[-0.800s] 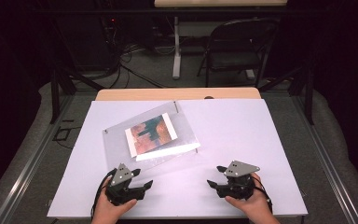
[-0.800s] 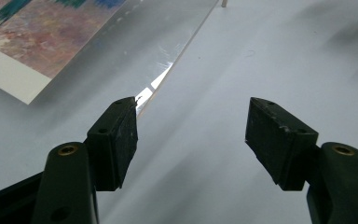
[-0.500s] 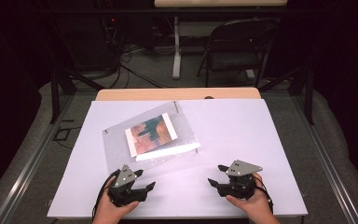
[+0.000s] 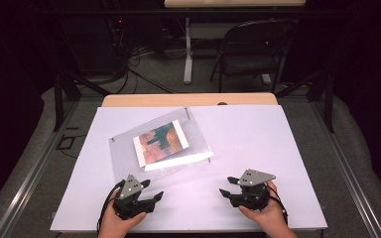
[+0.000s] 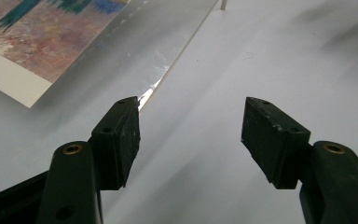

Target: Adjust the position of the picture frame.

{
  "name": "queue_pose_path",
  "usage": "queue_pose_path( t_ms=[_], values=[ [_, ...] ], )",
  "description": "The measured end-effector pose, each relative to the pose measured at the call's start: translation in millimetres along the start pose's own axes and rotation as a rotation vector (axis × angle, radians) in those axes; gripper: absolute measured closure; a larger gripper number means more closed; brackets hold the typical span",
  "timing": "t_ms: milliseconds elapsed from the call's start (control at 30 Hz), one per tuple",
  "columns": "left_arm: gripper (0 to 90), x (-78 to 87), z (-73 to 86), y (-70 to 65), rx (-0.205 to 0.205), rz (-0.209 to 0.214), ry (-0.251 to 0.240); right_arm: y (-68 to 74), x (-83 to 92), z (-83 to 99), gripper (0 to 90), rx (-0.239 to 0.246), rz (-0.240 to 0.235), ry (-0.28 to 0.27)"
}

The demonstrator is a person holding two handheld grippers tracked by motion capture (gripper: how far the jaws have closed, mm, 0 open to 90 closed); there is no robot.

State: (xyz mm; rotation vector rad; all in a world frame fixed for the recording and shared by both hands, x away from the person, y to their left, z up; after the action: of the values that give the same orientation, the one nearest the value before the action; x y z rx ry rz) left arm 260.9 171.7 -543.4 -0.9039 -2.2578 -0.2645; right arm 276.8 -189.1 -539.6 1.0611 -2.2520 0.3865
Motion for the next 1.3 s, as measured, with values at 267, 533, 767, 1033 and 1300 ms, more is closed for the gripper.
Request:
queue_pose_path(
  t_ms=[267, 533, 767, 1033, 1300],
  values=[
    [40.5, 1.2, 1.5, 1.8, 0.029, 0.014, -0.002, -3.7, -7.3, -7.4, 55.6, 0.006, 0.019, -0.001],
    [46.3, 5.5, 3.9, 3.2, 0.042, -0.022, 0.005, -15.9, -18.8, -16.8, 59.2, -0.005, 0.042, -0.009],
    [52.4, 5.3, 4.2, 9.8, 0.103, -0.025, 0.009, -27.8, -33.7, -23.7, 64.6, -0.03, 0.052, 0.003],
    [52.6, -0.7, 4.4, 13.1, 0.149, 0.014, 0.044, -35.0, -58.5, -32.8, 63.5, -0.02, 0.068, 0.032],
    [61.0, -3.7, 3.5, 11.6, 0.133, -0.014, 0.064, -40.8, -76.4, -39.8, 64.6, -0.006, 0.076, 0.049]
  ],
)
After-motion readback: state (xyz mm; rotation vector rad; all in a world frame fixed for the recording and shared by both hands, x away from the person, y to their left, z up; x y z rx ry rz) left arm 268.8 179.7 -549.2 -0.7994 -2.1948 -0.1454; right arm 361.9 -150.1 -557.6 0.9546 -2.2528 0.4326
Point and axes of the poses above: each handheld gripper's, and its own axes: x roughly backward along the jaws, z roughly out of its underside, y roughly to its left, the point moved 1 cm from there along -x, roughly forward along the jaws, and after that the axes turned 5 degrees about y, right-handed, at the moved point
